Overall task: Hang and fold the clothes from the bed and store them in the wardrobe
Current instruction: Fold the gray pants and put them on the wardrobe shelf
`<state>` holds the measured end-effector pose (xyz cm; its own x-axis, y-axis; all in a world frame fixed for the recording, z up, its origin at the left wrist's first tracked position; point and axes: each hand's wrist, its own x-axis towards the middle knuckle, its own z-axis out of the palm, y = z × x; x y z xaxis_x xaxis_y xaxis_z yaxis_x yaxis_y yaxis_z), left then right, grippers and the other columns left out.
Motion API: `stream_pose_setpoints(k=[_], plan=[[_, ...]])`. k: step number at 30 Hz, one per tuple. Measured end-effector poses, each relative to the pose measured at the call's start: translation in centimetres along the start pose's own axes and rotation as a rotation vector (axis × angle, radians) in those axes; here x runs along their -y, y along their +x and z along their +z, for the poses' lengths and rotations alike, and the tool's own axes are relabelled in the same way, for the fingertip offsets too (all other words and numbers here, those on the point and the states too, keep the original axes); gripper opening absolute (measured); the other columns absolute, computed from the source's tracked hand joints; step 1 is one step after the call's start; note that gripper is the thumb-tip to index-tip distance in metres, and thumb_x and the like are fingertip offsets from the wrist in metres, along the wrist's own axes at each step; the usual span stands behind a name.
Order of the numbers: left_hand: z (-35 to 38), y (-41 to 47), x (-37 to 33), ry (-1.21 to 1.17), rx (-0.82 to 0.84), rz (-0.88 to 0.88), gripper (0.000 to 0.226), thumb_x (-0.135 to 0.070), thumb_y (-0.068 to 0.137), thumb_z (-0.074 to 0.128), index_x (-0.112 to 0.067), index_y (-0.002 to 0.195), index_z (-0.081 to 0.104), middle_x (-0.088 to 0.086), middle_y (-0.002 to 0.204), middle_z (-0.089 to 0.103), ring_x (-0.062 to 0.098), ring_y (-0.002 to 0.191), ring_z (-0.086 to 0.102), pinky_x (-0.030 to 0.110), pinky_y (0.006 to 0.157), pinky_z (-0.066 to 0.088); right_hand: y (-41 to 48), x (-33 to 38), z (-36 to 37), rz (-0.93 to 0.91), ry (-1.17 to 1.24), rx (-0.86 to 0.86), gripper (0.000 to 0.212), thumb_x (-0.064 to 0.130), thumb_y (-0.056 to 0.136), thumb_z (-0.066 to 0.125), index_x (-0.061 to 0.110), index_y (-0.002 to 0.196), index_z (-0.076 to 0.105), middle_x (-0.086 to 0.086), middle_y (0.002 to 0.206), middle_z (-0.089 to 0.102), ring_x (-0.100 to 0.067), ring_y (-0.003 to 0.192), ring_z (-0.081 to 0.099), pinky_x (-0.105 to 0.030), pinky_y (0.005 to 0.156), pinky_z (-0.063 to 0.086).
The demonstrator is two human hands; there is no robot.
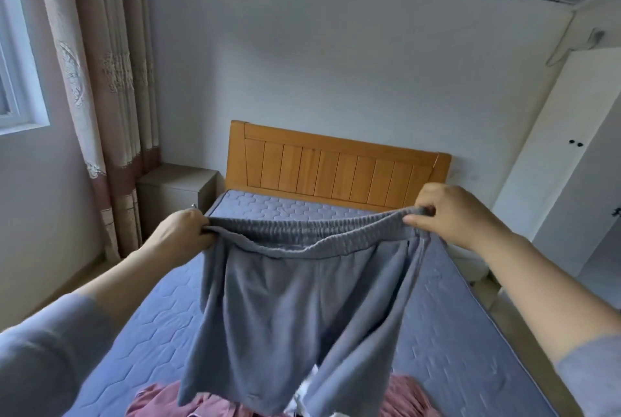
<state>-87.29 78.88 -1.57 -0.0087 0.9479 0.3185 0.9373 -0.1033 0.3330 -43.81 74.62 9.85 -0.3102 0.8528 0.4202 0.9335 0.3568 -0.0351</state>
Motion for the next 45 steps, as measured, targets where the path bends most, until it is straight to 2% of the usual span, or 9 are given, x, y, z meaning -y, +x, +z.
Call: stream_pose_setpoints(k=[5,10,17,20,23,27,31,39,45], plan=[[-1.2,0.5,-0.4,0.007,-0.048,0.000,0.035,-0.021,0.076,0.068,-0.021,0.050,0.046,-0.003,0.055,0.049,0.016,0.052,0.045,0.024,0.044,0.027,-0.8,-1.0,3.9,0.119,0.026,-0.033,0.014,0.026,0.086,0.071,0.021,0.073,0.071,0.012,0.081,0.060,-0.011,0.074,0.056,-0.025,0.060,0.038],[-1.7,0.6,0.1,-0.098,-0.107,-0.061,0.029,-0.022,0.075,0.072,-0.011,0.052,0.061,0.008,0.057,0.059,0.025,0.057,0.056,0.030,0.050,0.039,-1.3,-1.7,4.9,0.283,0.375,-0.045,0.016,0.011,0.088,0.067,0.021,0.077,0.073,0.008,0.071,0.070,-0.011,0.072,0.068,-0.042,0.074,0.058],[-2.3,1.4,0.0,-0.037,-0.084,-0.029,0.040,-0.029,0.081,0.071,-0.007,0.051,0.059,0.004,0.053,0.057,0.019,0.054,0.054,0.029,0.051,0.038,-1.6,-2.2,5.0,0.246,0.167,0.043,0.025,0.023,0.079,0.069,0.019,0.056,0.060,0.004,0.056,0.062,-0.013,0.056,0.058,-0.029,0.053,0.043],[-3.2,1.8,0.5,0.053,0.019,-0.002,0.031,-0.020,0.083,0.071,-0.009,0.055,0.064,-0.005,0.054,0.061,0.008,0.051,0.054,0.015,0.047,0.032,-2.2,-2.8,5.5,0.250,0.153,0.035,0.027,0.020,0.080,0.069,0.011,0.056,0.059,-0.003,0.058,0.062,-0.019,0.058,0.059,-0.030,0.053,0.042],[-1.7,0.8,0.1,0.121,0.067,0.004,0.026,-0.033,0.081,0.075,-0.017,0.065,0.063,-0.007,0.067,0.057,0.007,0.062,0.052,0.018,0.053,0.032,-2.0,-1.8,5.9,0.201,0.167,0.041,0.025,0.017,0.082,0.067,0.010,0.059,0.059,-0.003,0.059,0.061,-0.019,0.058,0.058,-0.030,0.054,0.040],[4.1,-1.9,-3.0,-0.107,0.182,0.091,0.020,-0.041,0.079,0.076,-0.027,0.072,0.064,-0.013,0.077,0.059,-0.001,0.068,0.058,0.011,0.057,0.038,-0.5,1.3,6.7,0.048,0.061,0.198,0.021,0.018,0.085,0.063,0.013,0.064,0.063,0.001,0.063,0.063,-0.011,0.060,0.056,-0.022,0.056,0.039],[8.3,-2.6,-8.2,-0.334,0.241,0.186,0.021,-0.042,0.080,0.075,-0.023,0.084,0.069,-0.013,0.085,0.062,0.001,0.078,0.062,0.024,0.073,0.056,0.3,2.6,6.3,-0.016,0.035,0.196,0.018,0.021,0.087,0.062,0.013,0.071,0.066,0.003,0.068,0.065,-0.009,0.062,0.056,-0.014,0.052,0.032],[10.0,-1.7,-17.1,-0.599,0.225,0.326,0.027,-0.050,0.081,0.070,-0.033,0.100,0.061,-0.015,0.110,0.060,0.003,0.104,0.057,0.025,0.086,0.050,0.1,2.3,2.3,-0.105,0.100,0.043,0.020,0.018,0.085,0.069,0.018,0.066,0.067,0.009,0.061,0.062,-0.002,0.058,0.056,-0.017,0.054,0.040],[10.6,-2.1,-18.0,-0.577,0.208,0.355,0.014,-0.031,0.086,0.069,-0.024,0.097,0.068,-0.010,0.118,0.061,0.003,0.104,0.056,0.024,0.090,0.047,-1.1,2.0,1.6,-0.096,0.185,-0.033,0.018,0.020,0.086,0.070,0.016,0.068,0.069,0.007,0.064,0.065,-0.008,0.062,0.062,-0.033,0.061,0.053]])
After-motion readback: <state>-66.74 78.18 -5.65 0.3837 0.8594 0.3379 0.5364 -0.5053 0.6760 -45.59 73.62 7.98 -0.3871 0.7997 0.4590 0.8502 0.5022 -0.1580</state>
